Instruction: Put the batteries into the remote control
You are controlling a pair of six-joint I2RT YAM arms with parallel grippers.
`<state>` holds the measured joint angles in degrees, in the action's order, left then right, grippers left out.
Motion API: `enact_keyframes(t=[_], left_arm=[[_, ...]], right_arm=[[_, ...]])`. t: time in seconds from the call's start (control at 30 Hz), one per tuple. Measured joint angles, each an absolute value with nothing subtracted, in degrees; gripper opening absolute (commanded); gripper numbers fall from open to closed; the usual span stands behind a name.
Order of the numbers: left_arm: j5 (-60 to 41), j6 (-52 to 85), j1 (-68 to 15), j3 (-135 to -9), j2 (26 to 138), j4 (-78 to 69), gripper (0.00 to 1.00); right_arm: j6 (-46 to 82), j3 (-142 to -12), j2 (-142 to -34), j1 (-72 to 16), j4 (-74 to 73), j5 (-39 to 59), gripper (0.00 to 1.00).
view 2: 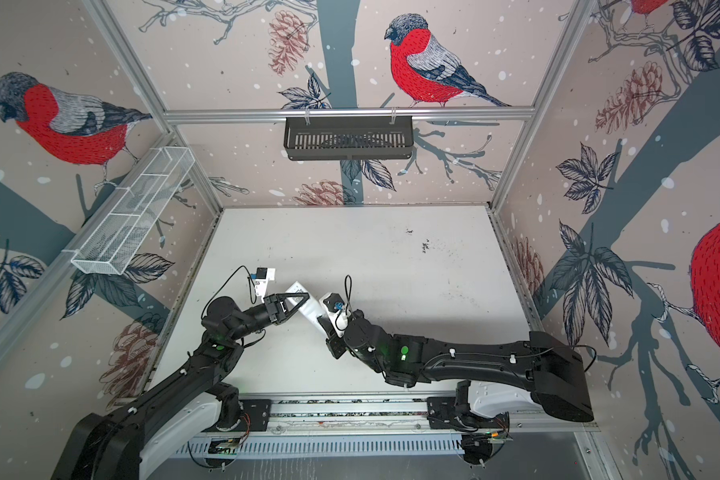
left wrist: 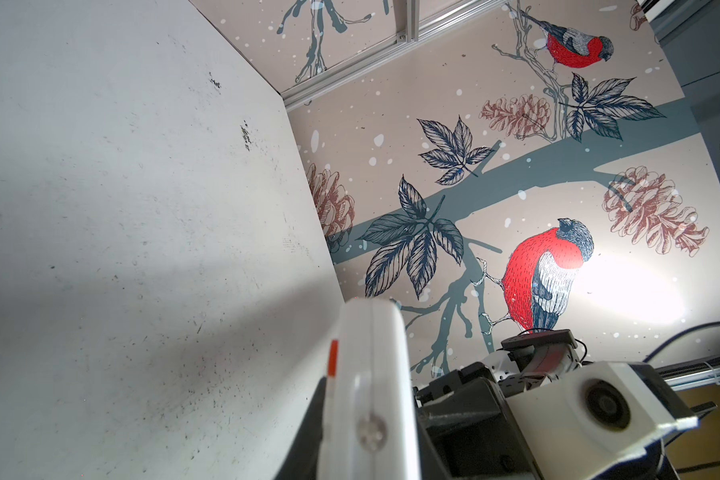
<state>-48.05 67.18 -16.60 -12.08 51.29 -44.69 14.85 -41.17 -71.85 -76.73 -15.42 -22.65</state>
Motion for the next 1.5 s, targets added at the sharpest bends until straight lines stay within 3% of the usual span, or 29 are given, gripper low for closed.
enact_keyframes(t=[0.3,0.47,0.57,0.73,0.93,1.23,1.5], left_arm=[[-49.1,67.0,-16.3,-12.1,51.6,-44.3,0.0],[-49.2,67.0,-16.2,-12.1,51.7,-44.3,0.0],[-49.2,67.0,-16.2,-12.1,51.7,-44.3,0.0],[-49.5,66.9,-16.2,-12.3,51.7,-44.5,0.0],[-49.7,63.1,-16.4,-12.7,51.5,-42.4,0.0],[-50.9,58.5,-19.0,-15.4,50.5,-39.5,0.0],[-52.4,58.1,-19.7,-16.2,49.8,-39.7,0.0]], right_arm=[[13.6,-42.3,-75.6,-78.3,-16.3,-25.5,0.27],[13.5,-41.9,-75.6,-78.3,-16.9,-25.8,0.33],[13.5,-41.9,-75.6,-78.3,-16.8,-25.9,0.47],[13.4,-41.6,-73.3,-77.5,-14.8,-24.3,0.82],[15.2,-39.0,-64.2,-72.6,-14.5,-15.9,0.96],[21.2,-34.8,-58.2,-63.3,-13.0,-1.8,0.99],[23.9,-30.7,-58.6,-62.1,-11.6,1.1,0.99]])
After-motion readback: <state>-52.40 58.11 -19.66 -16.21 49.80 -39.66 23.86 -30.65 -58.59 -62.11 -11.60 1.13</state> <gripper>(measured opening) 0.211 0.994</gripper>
